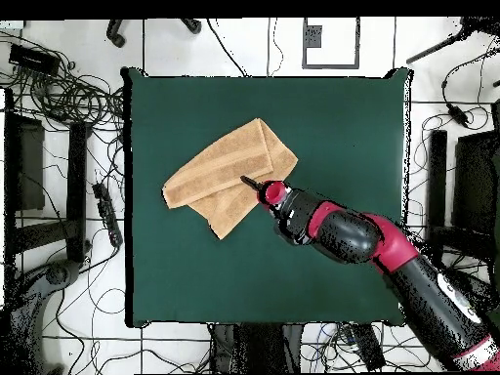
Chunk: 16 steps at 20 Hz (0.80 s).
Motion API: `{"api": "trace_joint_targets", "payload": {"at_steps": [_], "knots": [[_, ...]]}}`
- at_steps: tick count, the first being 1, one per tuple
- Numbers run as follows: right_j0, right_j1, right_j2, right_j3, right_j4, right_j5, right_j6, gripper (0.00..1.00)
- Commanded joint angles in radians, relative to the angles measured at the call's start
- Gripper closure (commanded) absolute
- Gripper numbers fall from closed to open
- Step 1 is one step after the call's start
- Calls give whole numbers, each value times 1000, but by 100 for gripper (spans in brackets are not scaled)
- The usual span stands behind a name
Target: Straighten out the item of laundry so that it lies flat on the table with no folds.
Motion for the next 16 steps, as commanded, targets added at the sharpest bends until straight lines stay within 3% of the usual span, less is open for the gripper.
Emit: {"api": "trace_joint_targets", "payload": {"at_steps": [1, 7, 16], "knots": [[93, 52, -44, -134, -68, -2, -163, 0], [93, 53, -71, -162, -148, 55, -247, 0], [55, 122, -130, -211, -285, 111, -379, 0]]}}
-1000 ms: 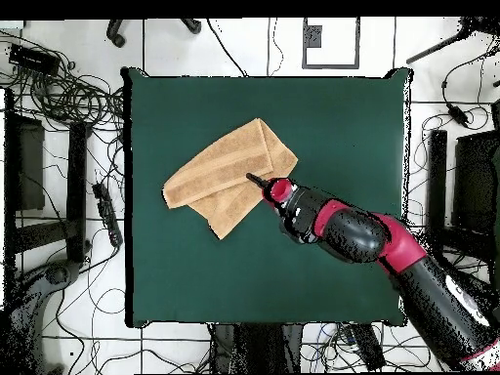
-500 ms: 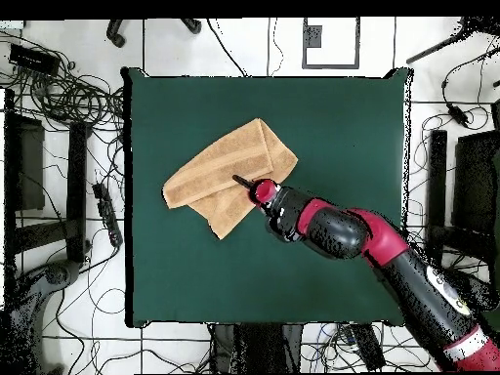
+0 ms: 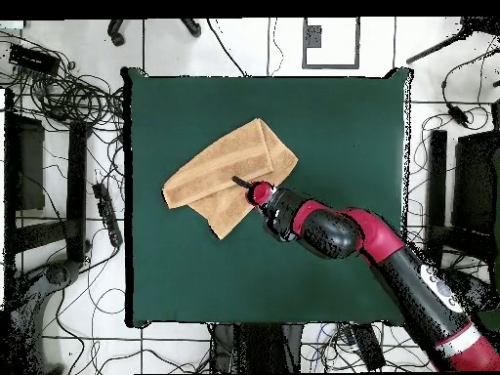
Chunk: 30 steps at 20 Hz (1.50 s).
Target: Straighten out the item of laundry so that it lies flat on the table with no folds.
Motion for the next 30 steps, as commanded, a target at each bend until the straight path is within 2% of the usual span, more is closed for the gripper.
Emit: {"api": "trace_joint_targets", "payload": {"at_steps": [1, 5, 9, 11, 17, 20, 25, 30], "knots": [[27, 33, -124, -151, -134, 122, -383, 0], [39, -19, -148, -147, -176, 159, -369, 0], [96, -100, -193, -150, -228, 175, -302, 0], [101, -99, -194, -148, -222, 193, -303, 0], [92, -107, -166, -85, -108, 281, -244, 0], [105, -92, -168, -72, -115, 253, -210, 0], [119, -72, -166, -12, -85, 185, -89, 0], [139, -67, -189, 20, -122, 117, -54, 0]]}}
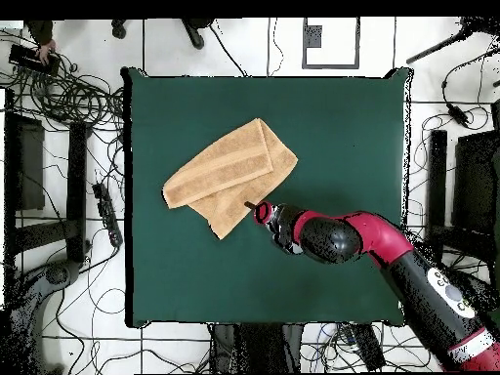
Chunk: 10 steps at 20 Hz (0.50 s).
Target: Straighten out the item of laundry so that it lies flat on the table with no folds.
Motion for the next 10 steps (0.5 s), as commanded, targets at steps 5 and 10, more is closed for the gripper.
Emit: {"api": "trace_joint_targets", "payload": {"at_steps": [5, 10], "knots": [[112, 53, -113, 54, -67, -92, -49, 0], [145, 66, -151, 69, -108, -141, -45, 0]]}}
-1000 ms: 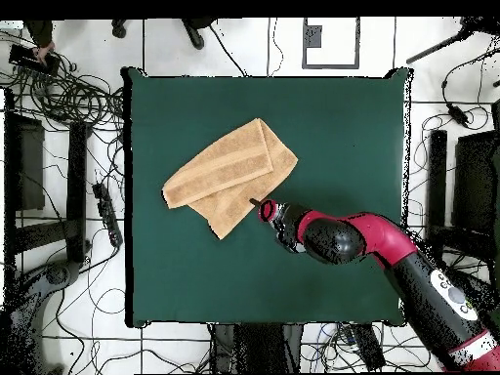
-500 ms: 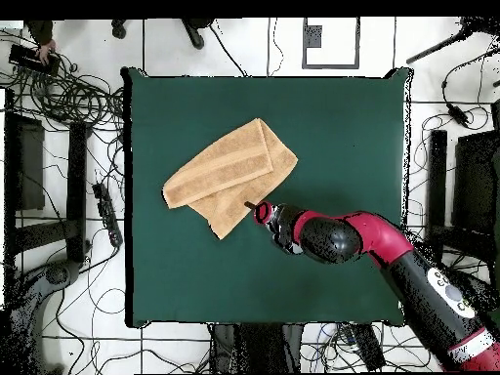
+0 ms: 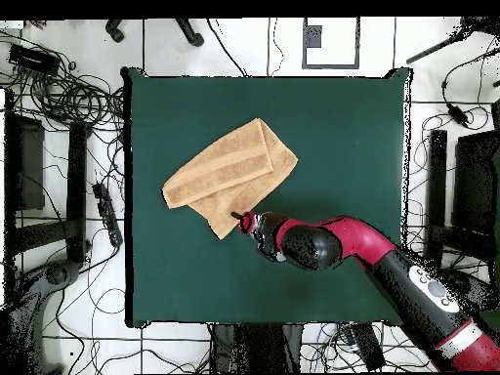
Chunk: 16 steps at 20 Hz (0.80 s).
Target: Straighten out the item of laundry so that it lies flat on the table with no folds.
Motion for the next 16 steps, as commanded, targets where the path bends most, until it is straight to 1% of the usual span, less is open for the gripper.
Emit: {"api": "trace_joint_targets", "payload": {"at_steps": [1, 4, 7, 12, 16], "knots": [[89, 59, -108, 29, -77, -72, -48, 0], [106, 62, -138, 30, -90, -82, -45, 0], [104, 80, -155, 27, -99, -89, -67, 0], [89, 110, -170, 5, -120, -71, -134, 0], [45, 144, -162, -13, -126, -29, -225, 0]]}}
